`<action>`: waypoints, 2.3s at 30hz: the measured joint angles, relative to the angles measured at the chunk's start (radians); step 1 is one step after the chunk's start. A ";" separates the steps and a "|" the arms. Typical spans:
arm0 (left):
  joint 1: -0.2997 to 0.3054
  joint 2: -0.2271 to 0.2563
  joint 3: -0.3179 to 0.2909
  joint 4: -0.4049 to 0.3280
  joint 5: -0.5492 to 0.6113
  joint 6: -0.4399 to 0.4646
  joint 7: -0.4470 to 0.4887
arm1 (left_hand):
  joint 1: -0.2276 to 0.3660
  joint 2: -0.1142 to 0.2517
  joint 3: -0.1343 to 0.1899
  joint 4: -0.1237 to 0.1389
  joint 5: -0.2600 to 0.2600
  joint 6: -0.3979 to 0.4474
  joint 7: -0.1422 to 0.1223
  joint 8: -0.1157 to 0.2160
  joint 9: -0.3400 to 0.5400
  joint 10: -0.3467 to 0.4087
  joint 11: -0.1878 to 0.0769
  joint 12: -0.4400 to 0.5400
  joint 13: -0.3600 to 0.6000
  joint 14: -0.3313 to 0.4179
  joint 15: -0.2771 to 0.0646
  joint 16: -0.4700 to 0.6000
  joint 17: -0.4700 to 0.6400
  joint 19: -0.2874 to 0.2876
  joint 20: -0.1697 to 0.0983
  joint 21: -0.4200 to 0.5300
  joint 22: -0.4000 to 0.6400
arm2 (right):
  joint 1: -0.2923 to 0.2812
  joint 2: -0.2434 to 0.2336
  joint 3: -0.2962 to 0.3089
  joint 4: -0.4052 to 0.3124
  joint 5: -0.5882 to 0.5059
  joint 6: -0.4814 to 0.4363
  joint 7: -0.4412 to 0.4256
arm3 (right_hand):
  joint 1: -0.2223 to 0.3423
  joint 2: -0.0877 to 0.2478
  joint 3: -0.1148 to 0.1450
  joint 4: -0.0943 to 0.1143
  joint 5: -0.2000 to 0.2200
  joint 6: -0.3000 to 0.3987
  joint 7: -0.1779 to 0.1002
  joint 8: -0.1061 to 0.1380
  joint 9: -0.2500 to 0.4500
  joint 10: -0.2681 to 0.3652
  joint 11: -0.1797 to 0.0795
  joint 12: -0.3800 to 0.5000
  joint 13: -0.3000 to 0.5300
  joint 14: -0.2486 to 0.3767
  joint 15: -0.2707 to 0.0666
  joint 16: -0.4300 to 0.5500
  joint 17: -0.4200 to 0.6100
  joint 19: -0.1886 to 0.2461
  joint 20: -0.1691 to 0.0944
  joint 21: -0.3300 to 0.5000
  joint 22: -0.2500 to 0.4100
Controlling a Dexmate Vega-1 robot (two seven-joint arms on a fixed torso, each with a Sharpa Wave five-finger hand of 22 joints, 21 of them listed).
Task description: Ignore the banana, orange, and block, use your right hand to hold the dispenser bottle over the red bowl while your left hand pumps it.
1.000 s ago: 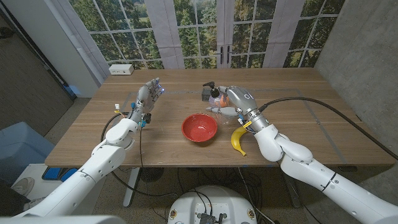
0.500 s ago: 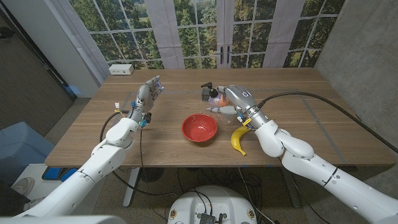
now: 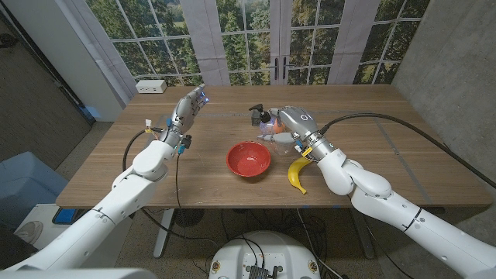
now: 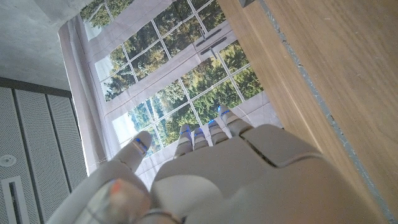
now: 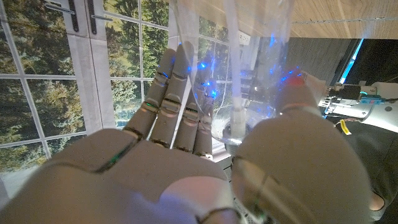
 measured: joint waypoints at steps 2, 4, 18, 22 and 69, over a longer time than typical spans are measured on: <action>-0.002 0.008 0.000 -0.019 0.018 0.003 0.001 | 0.000 0.000 0.001 -0.007 0.000 0.000 0.000 0.000 0.000 0.000 0.000 0.004 0.000 0.002 0.002 0.000 0.000 0.005 0.002 0.000 0.000 | 0.001 -0.001 -0.002 -0.003 -0.003 -0.005 0.009 | 0.000 0.000 0.000 0.000 0.000 0.000 0.000 -0.002 0.000 0.002 0.002 0.000 0.000 0.002 0.002 0.000 0.002 0.000 0.000 0.000 -0.001; -0.003 0.012 0.000 -0.029 0.029 0.005 0.001 | 0.000 0.000 0.000 -0.008 0.000 0.004 -0.004 0.000 0.000 0.000 0.000 0.004 0.000 0.002 0.002 0.000 0.000 0.005 0.002 0.000 0.000 | 0.003 -0.001 -0.003 -0.006 -0.005 -0.008 0.015 | 0.000 0.000 0.000 0.000 0.000 0.000 0.000 -0.003 0.000 0.002 0.002 -0.005 0.000 0.002 0.002 -0.003 0.004 0.000 0.000 0.004 -0.004; -0.019 0.042 0.014 -0.111 0.138 0.011 -0.003 | 0.012 0.006 0.000 -0.025 0.000 0.005 -0.005 0.000 0.000 0.005 -0.005 0.004 0.000 0.005 -0.002 0.000 -0.001 0.004 0.002 0.000 0.000 | 0.014 0.001 -0.017 -0.022 -0.018 -0.033 0.062 | 0.000 0.000 0.000 0.000 0.000 0.000 0.000 0.001 0.000 0.002 0.002 -0.008 0.005 0.005 -0.002 -0.008 0.009 0.000 0.000 0.016 -0.014; -0.022 0.044 0.016 -0.123 0.170 0.006 -0.001 | 0.012 0.007 -0.004 -0.038 -0.008 0.012 -0.012 0.000 0.000 0.011 -0.011 0.004 0.000 0.007 0.000 0.000 -0.005 0.004 0.002 0.000 0.000 | 0.017 0.003 -0.020 -0.022 -0.020 -0.036 0.067 | 0.000 0.000 0.000 0.000 0.000 0.000 0.000 0.001 0.000 0.002 0.002 -0.011 0.005 0.005 -0.002 -0.012 0.014 -0.002 -0.002 0.016 -0.017; -0.144 0.028 0.128 -0.174 0.449 -0.027 -0.076 | 0.034 0.018 0.000 -0.091 -0.021 0.045 -0.026 0.004 0.000 0.043 -0.007 0.004 0.000 0.026 0.002 0.000 -0.002 -0.003 0.013 -0.008 0.000 | 0.041 0.019 -0.038 -0.011 -0.009 -0.053 0.099 | 0.000 0.000 0.000 0.000 0.000 0.008 0.006 0.001 0.000 0.016 0.002 -0.025 0.017 0.018 -0.004 -0.035 0.027 -0.016 0.002 0.058 -0.042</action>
